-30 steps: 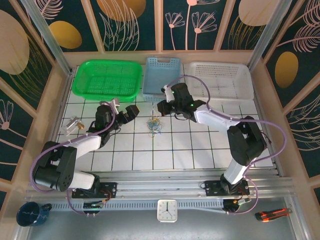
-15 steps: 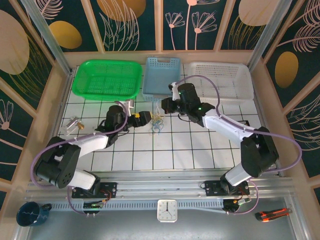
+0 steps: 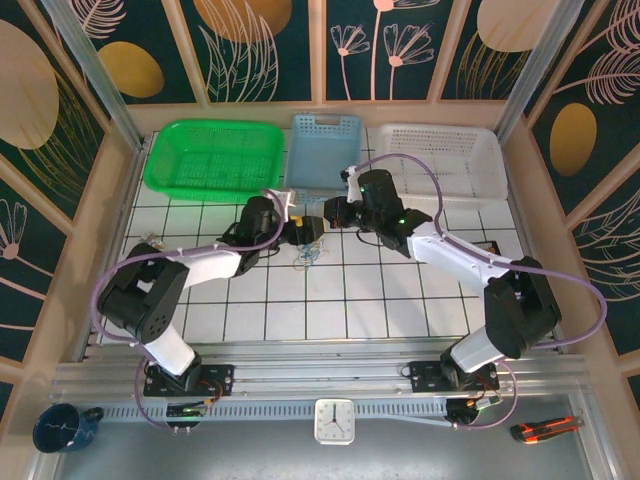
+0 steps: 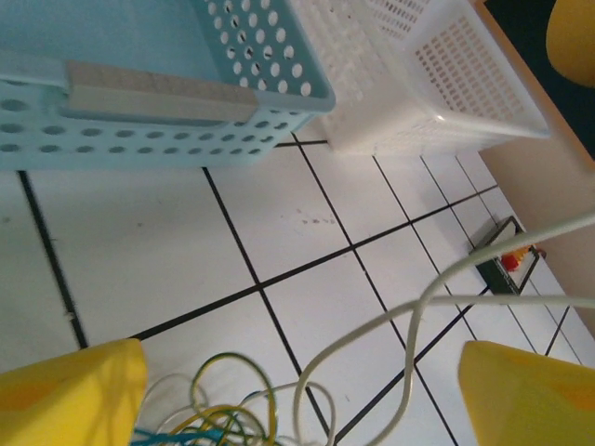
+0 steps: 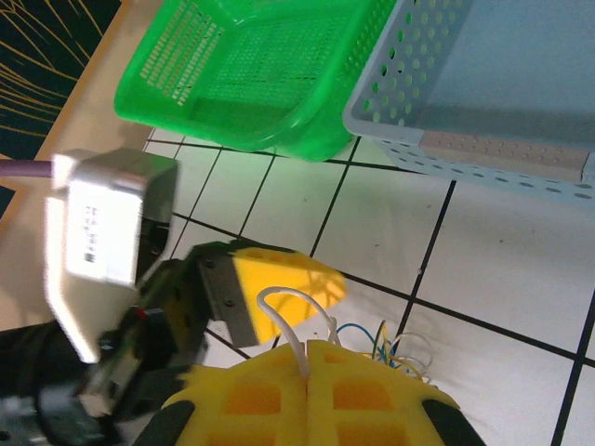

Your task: Untangle the cables

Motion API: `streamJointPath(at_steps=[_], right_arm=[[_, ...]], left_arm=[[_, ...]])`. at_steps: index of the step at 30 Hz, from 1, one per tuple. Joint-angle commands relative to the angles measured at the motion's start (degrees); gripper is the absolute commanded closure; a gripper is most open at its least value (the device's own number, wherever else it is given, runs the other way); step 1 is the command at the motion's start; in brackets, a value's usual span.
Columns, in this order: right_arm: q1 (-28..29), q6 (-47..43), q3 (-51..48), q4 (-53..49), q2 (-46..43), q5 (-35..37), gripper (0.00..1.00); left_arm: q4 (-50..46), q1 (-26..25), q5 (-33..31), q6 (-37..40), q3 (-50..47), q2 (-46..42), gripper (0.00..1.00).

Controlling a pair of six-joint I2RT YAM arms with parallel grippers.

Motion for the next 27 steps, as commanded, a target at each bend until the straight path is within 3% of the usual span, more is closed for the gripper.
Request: streamJointPath(at_steps=[1, 3, 6, 9, 15, 27], right_arm=[[-0.1, 1.0, 1.5, 1.8, -3.1, -1.0, 1.00], [-0.2, 1.1, 2.8, 1.0, -4.2, -0.9, 1.00], [-0.8, 1.4, 5.5, -1.2, -6.4, 0.3, 1.00], [-2.5, 2.0, 7.6, -1.6, -8.8, -0.6, 1.00], [-4.8, 5.8, 8.0, 2.3, -13.2, -4.8, 1.00], [-8.9, 8.0, 7.8, 5.5, -16.0, -7.0, 1.00]], left_arm=[[-0.5, -1.1, -0.6, 1.3, 1.7, 4.2, 0.24], [0.4, -1.2, -0.9, 0.5, 1.3, 5.8, 0.32], [2.6, -1.2, -0.6, -0.5, -0.8, 6.9, 0.56], [5.1, -1.2, -1.0, -1.5, -3.5, 7.1, 0.72], [6.9, -1.2, -1.3, -2.7, -6.3, 7.3, 0.79], [7.5, -1.2, -1.0, -3.3, -7.2, 6.9, 0.75]])
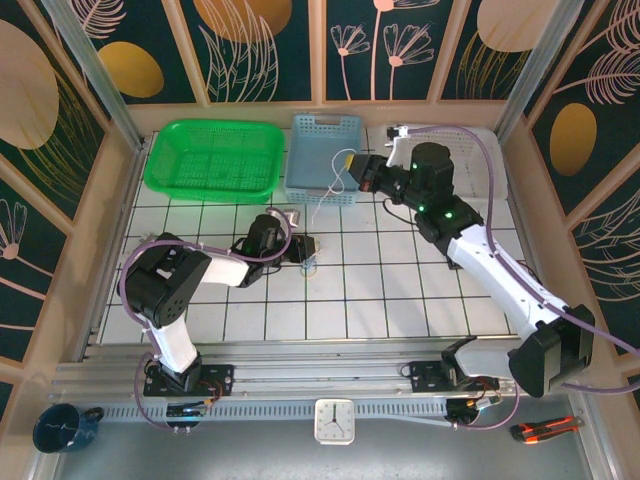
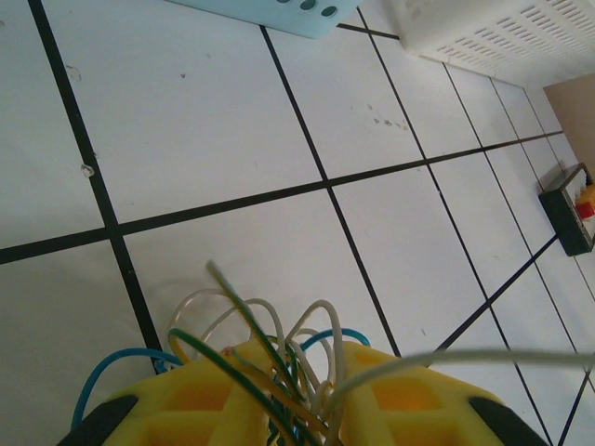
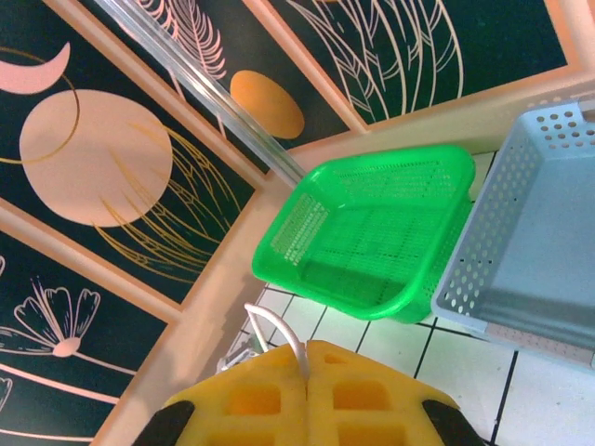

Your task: Untangle the cables

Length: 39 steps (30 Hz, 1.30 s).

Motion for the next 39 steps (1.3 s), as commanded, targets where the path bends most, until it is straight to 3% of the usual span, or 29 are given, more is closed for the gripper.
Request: streamJointPath(at_steps=[1, 14, 21, 28, 39], right_arm=[[-1.3, 1.0, 2.9, 2.9, -2.9, -1.9, 1.00], [-2.5, 0.4, 3.8, 4.0, -4.1, 0.1, 1.00], [-2.9, -2.0, 4.4, 2.1, -3.6, 1.7, 1.00], [-3.1, -3.4, 2.1, 1.9, -4.3, 3.5, 1.00], [-3.1, -4.6, -2.7, 2.5, -4.6, 5.9, 1.00]], left_arm=[[1.0, 0.0, 0.1, -0.8, -1.1, 0.3, 0.74], [2.6, 0.0, 0.7, -1.2, -2.5, -0.9, 0.65], [0.6, 0.0, 1.8, -1.7, -1.8, -4.1, 0.51], [-6.1, 0.0, 1.5, -1.1, -0.1, -14.8, 0.28], [-10.5, 0.0, 3.4, -5.5, 2.6, -28.9, 0.19]])
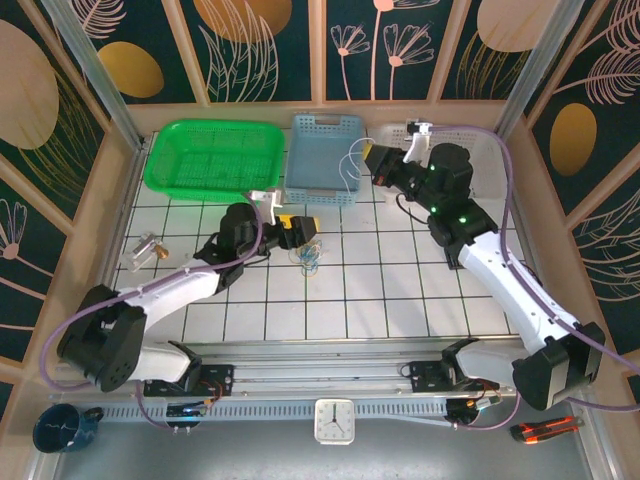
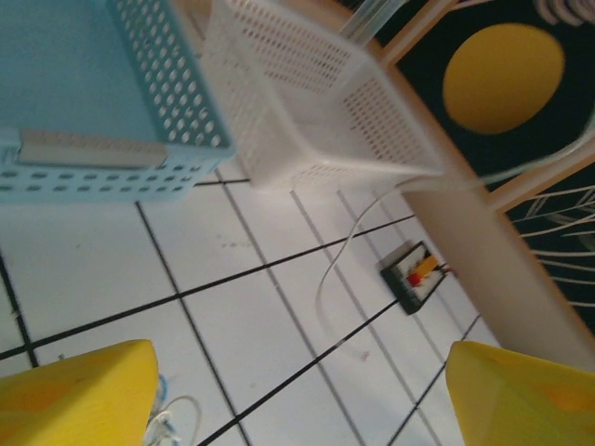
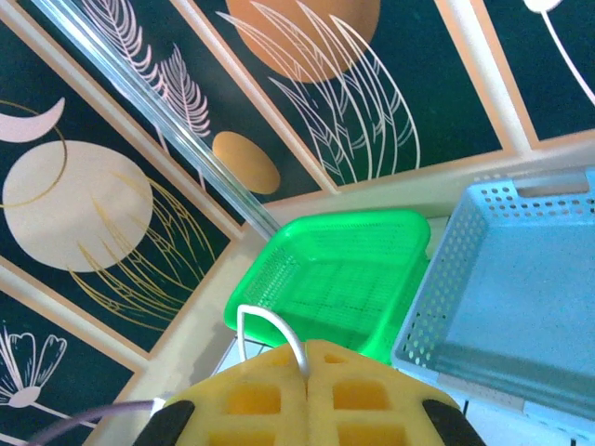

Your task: Untangle the cables

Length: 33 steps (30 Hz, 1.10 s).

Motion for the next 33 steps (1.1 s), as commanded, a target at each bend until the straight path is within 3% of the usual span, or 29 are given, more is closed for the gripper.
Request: streamJointPath(at_steps=[1, 8, 18, 24, 33], right_arm=[[-0.4, -1.5, -1.8, 1.4, -0.4, 1.7, 1.00], [0.2, -0.3, -3.7, 2.9, 1.4, 2.2, 1.00], [3.2, -0.5, -3.5, 3.5, 4.7, 4.6, 1.00], [4.1, -0.3, -3.4, 3.7, 5.1, 4.8, 1.00], [5.2, -0.1, -3.9, 4.3, 5.1, 4.6, 1.00]], left_arm=[[0.7, 0.0, 3.5, -4.2, 2.7, -3.6, 0.19], [10.3, -1.1, 8.3, -13.5, 6.2, -4.8, 0.22], [12.0, -7.5, 3.3, -13.5, 12.1, -1.7, 0.26], [12.7, -7.9, -0.3, -14.3, 12.0, 0.1, 0.33], [13.6, -7.8, -3.1, -14.5, 12.4, 2.2, 0.36]])
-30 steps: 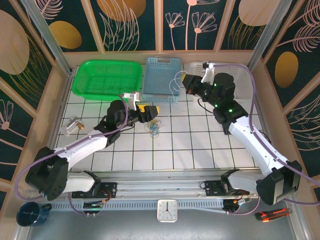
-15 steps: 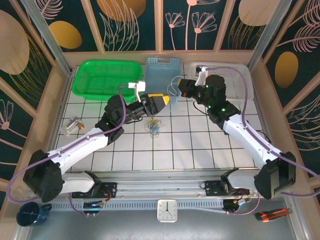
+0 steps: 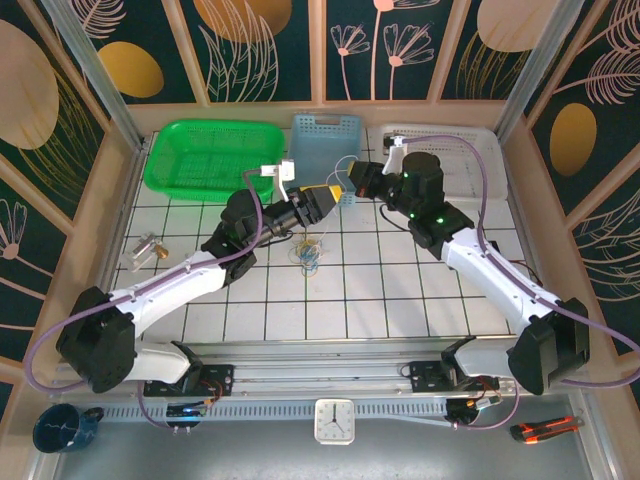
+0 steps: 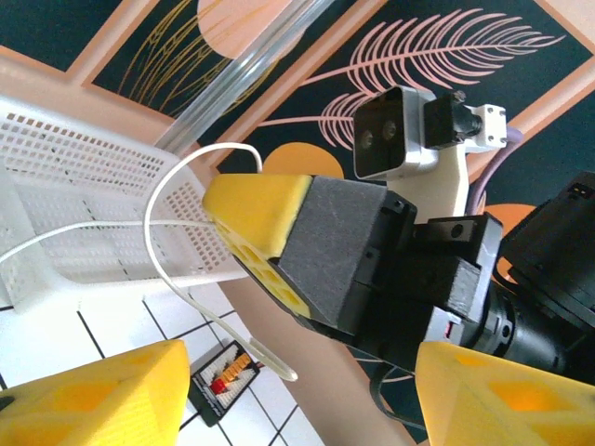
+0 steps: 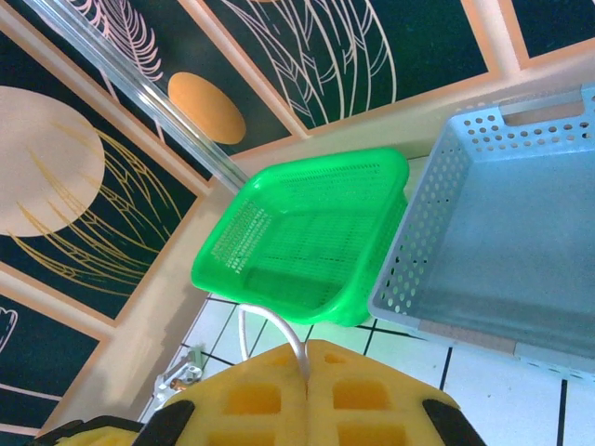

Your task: Untangle the cables

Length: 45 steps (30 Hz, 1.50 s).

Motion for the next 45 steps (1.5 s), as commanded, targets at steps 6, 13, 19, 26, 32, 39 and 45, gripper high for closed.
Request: streamJointPath(at_steps=[6, 13, 19, 26, 32, 39, 45], right_arm=[[0.7, 0.2, -1.1, 3.3, 0.4, 0.2, 1.00], [0.7, 0.3, -1.9, 3.7, 0.4, -0.2, 1.00], [1.8, 0.5, -3.1, 4.1, 0.1, -0.1, 1.00], [1.8, 0.5, -3.6, 4.2, -0.1, 0.1, 1.00], [1.4, 0.3, -4.9, 5.2, -0.6, 0.2, 1.00], [1.4, -0.8, -7.7, 8.5, -1.1, -1.6, 1.00], [1.4, -1.5, -8.4, 8.6, -2.5, -1.8, 0.87]], left_arm=[[4.0, -0.2, -1.1, -1.4, 2.6, 2.8, 0.43], [5.1, -0.3, -1.9, -1.5, 2.9, 3.9, 0.65], [5.2, -0.2, -2.3, -1.3, 4.0, 4.1, 0.94], [4.1, -0.2, -2.5, -0.6, 5.1, 3.9, 1.00], [2.2, -0.2, -2.0, 0.8, 8.2, 3.0, 1.00], [-4.8, -0.2, -1.6, 4.6, 20.2, 4.6, 1.00], [-15.6, -0.1, -1.2, 10.0, 37.9, 11.1, 1.00]])
